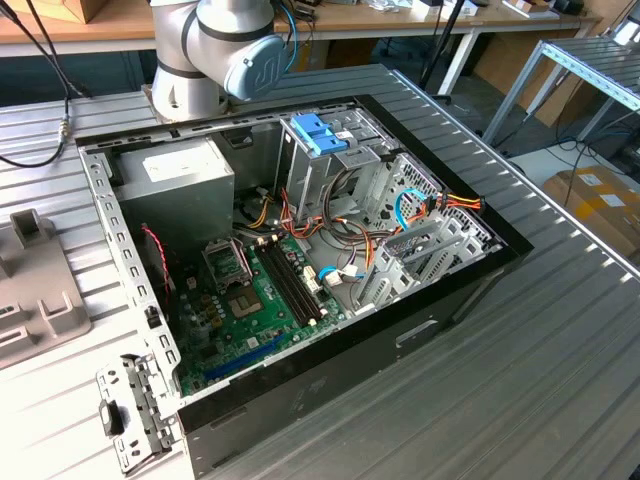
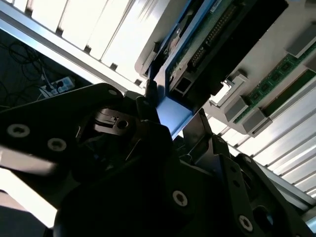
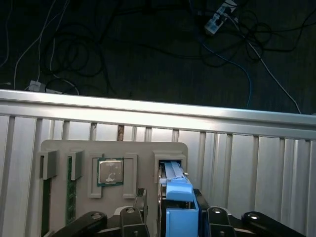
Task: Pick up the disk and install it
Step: 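Pick up the disk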
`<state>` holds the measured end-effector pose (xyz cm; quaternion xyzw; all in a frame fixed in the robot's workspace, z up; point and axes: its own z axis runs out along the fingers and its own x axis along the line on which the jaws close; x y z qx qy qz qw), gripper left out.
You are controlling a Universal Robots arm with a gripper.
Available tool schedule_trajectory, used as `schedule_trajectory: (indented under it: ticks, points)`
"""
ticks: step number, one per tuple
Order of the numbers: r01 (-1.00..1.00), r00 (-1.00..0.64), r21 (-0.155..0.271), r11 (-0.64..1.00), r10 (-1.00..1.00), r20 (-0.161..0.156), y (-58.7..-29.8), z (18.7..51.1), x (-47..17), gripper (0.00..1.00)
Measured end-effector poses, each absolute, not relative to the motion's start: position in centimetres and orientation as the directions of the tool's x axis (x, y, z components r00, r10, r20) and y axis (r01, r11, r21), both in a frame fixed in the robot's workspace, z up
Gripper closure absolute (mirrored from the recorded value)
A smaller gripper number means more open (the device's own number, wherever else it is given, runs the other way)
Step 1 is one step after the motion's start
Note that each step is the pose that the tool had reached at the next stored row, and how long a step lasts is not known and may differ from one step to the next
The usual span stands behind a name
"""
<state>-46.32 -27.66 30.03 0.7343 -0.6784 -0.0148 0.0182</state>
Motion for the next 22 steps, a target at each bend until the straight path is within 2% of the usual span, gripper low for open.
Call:
schedule_trajectory:
  ticks: [4, 9, 14, 17, 22]
  points:
    - [-0.996, 0.079, 0.047, -0.079, -0.997, -0.004, -27.66, 29.98, -45.87, 0.52]
    - [-0.996, 0.079, 0.046, -0.080, -0.996, -0.033, -27.65, 29.89, -45.57, 0.52]
    - [-0.996, 0.079, 0.045, -0.080, -0.996, -0.033, -27.66, 29.88, -45.56, 0.52]
    - [-0.997, 0.080, 0.015, -0.081, -0.996, -0.031, -27.67, 29.86, -45.57, 0.52]
    - [-0.997, 0.080, 0.006, -0.080, -0.996, -0.030, -27.66, 29.86, -45.57, 0.52]
